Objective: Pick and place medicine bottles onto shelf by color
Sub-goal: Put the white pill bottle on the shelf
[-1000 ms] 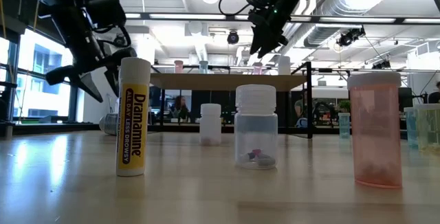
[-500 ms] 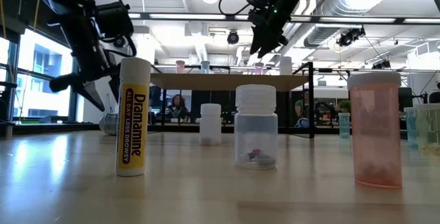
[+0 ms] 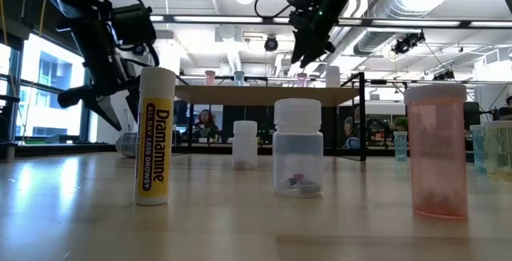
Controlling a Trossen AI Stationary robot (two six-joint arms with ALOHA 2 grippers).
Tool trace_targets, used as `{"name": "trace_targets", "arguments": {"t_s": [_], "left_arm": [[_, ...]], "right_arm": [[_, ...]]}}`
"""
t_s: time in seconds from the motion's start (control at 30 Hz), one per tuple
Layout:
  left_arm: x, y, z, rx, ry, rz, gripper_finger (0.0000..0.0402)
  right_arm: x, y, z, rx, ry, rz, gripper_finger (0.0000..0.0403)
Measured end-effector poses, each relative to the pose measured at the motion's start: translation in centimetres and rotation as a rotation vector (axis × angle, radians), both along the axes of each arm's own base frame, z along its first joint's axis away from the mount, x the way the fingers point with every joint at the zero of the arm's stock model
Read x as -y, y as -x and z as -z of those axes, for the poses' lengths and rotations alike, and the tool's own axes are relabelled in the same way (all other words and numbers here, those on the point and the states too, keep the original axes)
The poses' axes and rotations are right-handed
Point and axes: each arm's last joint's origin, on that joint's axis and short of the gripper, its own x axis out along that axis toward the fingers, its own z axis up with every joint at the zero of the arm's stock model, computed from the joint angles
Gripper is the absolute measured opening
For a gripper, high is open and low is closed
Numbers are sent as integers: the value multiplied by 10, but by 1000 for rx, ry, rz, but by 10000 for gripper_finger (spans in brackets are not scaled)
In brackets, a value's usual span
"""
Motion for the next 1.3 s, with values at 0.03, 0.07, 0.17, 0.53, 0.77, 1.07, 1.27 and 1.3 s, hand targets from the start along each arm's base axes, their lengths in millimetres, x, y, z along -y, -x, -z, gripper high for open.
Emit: {"name": "trace_targets", "arguments": {"t_s": [0.03, 0.07, 0.17, 0.53, 0.77, 1.07, 1.27, 1.3], "left_arm": [[0, 0, 0, -3, -5, -4, 191], [0, 0, 0, -9, -13, -8, 191], [-1, 1, 0, -20, -28, -18, 190], [6, 16, -8, -75, -37, -70, 190], [-1, 22, -10, -58, -75, -170, 190], [-17, 21, -3, -41, -58, -186, 190], [-28, 23, 8, -62, 9, -181, 190], [-29, 23, 10, -63, 26, -178, 190]], "right_arm": [[0, 0, 0, -2, -1, 0, 202], [0, 0, 0, -3, -3, 0, 202], [-1, 1, 1, -10, -8, 0, 202], [-1, 1, 1, -15, -13, 0, 202], [-1, 1, 1, -15, -12, -1, 202], [-1, 1, 1, -15, -11, -1, 202], [-1, 1, 1, -13, -15, 5, 202], [-1, 1, 1, -13, -16, 5, 202]]}}
